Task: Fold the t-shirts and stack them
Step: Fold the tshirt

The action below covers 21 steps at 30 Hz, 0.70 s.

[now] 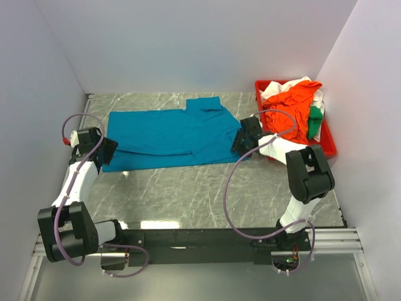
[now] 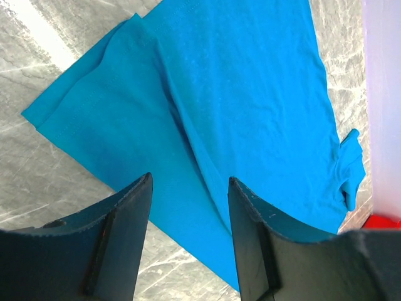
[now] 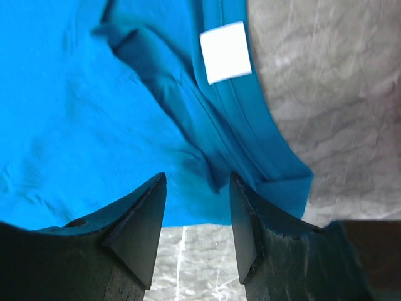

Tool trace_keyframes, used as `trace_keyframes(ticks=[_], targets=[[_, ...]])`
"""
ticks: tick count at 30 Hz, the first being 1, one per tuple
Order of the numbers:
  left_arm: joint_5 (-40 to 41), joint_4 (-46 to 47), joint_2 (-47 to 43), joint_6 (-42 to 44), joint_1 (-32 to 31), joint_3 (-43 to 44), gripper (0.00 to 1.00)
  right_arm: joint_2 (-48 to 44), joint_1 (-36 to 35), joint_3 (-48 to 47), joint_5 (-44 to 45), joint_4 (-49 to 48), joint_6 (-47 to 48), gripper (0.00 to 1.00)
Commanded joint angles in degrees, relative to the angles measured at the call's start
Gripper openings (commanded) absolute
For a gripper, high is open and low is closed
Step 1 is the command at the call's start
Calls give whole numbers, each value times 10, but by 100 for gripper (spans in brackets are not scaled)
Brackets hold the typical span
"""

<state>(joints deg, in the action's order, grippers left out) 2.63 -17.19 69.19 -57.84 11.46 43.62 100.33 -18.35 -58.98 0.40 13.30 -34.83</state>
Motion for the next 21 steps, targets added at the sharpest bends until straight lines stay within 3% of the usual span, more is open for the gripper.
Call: trace_keyframes(ticks=[1, 8, 14, 21], targets=[[-12, 6, -13, 12, 0, 23, 57, 9, 3, -32, 16, -7, 4, 52], [-12, 5, -12, 13, 0, 29, 57, 28, 2, -40, -1, -11, 0, 50], [-18, 9, -8, 10, 0, 30, 56, 26, 1, -31, -2, -15, -1, 40], [-17, 10, -1, 9, 0, 38, 56, 22, -2, -55, -18, -3, -1, 3]])
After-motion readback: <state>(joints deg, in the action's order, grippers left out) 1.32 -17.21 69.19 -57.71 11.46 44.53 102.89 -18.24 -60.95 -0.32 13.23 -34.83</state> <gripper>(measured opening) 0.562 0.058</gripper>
